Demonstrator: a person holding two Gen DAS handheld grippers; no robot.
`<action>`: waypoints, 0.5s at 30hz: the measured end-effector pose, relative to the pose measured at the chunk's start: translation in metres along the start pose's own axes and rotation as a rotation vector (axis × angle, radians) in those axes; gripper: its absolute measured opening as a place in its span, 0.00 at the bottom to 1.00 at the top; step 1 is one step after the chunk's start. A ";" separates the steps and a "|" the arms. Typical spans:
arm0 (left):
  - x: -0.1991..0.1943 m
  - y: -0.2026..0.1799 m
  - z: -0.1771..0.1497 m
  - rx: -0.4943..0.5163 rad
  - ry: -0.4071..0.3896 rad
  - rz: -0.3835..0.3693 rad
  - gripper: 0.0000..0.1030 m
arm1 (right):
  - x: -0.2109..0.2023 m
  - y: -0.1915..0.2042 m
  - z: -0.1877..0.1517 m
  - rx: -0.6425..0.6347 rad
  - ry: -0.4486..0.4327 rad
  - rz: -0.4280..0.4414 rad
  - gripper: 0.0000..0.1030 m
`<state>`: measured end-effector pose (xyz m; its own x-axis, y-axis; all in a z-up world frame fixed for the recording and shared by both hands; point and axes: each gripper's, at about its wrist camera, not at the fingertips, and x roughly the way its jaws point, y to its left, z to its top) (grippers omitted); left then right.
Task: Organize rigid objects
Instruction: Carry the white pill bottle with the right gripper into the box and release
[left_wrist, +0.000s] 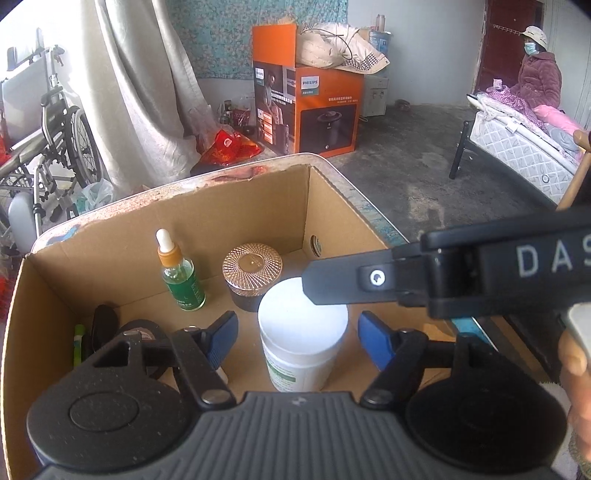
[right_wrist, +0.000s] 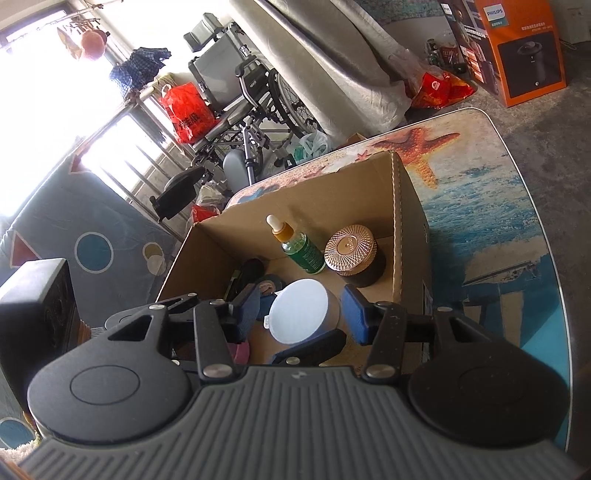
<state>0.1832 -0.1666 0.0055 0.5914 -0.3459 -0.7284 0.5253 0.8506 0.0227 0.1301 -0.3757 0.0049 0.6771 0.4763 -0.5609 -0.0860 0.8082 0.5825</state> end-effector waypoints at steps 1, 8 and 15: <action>-0.006 0.000 -0.001 0.006 -0.019 0.010 0.74 | -0.006 0.002 -0.001 0.003 -0.020 0.005 0.49; -0.067 0.010 -0.017 -0.052 -0.128 0.005 0.80 | -0.056 0.018 -0.018 0.052 -0.173 0.035 0.65; -0.125 0.042 -0.046 -0.157 -0.164 0.040 0.95 | -0.099 0.042 -0.050 0.035 -0.253 0.013 0.82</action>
<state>0.1033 -0.0696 0.0663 0.7077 -0.3598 -0.6080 0.4056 0.9116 -0.0672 0.0233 -0.3716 0.0550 0.8377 0.3813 -0.3910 -0.0734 0.7880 0.6113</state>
